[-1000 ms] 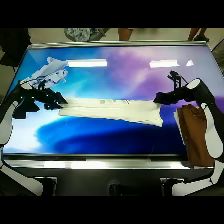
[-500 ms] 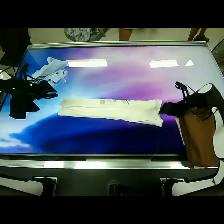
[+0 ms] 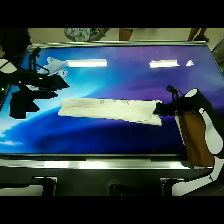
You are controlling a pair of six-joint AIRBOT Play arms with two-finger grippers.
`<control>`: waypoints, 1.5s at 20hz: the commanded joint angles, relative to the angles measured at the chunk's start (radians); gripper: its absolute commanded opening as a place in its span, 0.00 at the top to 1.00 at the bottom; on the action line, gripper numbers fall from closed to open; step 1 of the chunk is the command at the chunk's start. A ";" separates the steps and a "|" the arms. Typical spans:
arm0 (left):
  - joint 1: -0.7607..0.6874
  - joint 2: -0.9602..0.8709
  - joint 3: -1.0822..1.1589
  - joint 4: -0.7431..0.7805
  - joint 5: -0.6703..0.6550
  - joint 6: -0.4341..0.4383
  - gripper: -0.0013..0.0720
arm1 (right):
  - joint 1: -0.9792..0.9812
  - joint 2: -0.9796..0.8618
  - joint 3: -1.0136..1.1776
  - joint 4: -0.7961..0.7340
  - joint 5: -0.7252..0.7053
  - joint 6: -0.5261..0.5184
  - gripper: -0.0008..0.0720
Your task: Fold the shirts.
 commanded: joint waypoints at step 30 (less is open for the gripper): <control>-0.398 -0.168 -0.076 0.060 0.282 -0.112 0.95 | 0.103 0.563 0.031 0.354 0.096 -0.045 0.93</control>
